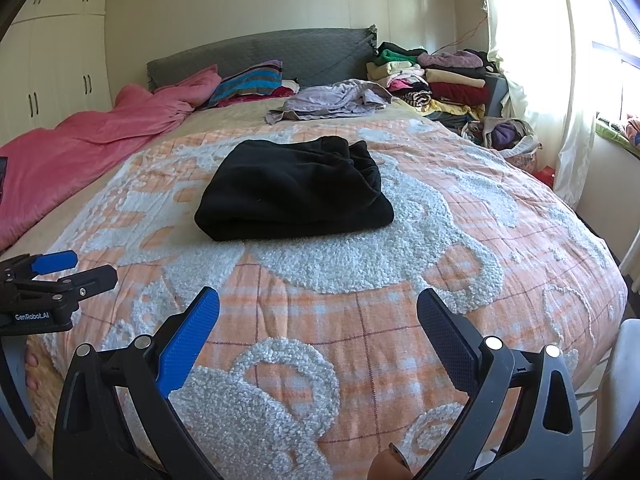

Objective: Fold small clothes

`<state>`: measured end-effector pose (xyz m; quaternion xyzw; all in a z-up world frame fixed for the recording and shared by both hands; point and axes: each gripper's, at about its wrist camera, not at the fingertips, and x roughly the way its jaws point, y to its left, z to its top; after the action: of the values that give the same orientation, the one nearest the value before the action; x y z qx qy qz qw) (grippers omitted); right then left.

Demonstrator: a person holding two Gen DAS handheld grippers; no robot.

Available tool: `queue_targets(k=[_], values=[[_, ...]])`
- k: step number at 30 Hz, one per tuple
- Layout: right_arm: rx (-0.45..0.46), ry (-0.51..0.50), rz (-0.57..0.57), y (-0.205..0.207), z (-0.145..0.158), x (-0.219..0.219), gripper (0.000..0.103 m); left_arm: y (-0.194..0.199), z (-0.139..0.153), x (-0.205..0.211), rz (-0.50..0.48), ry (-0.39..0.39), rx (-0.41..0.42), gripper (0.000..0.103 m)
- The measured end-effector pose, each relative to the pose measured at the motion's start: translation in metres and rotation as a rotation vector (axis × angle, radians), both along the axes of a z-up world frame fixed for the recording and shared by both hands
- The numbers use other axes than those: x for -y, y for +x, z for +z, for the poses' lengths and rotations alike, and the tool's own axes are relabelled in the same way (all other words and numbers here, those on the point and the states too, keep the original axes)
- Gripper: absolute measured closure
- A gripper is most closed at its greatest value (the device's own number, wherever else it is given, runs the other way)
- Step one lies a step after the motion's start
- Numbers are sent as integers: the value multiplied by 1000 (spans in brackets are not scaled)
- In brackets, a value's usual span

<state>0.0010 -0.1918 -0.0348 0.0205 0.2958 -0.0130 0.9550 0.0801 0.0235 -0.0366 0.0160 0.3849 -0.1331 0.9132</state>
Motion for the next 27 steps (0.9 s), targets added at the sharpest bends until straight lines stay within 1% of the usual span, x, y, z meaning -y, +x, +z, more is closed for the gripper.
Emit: queue_targets(k=[27], values=[[-2,1,-3,0,-1,1,5,0,2,-1,4,18,2,9]])
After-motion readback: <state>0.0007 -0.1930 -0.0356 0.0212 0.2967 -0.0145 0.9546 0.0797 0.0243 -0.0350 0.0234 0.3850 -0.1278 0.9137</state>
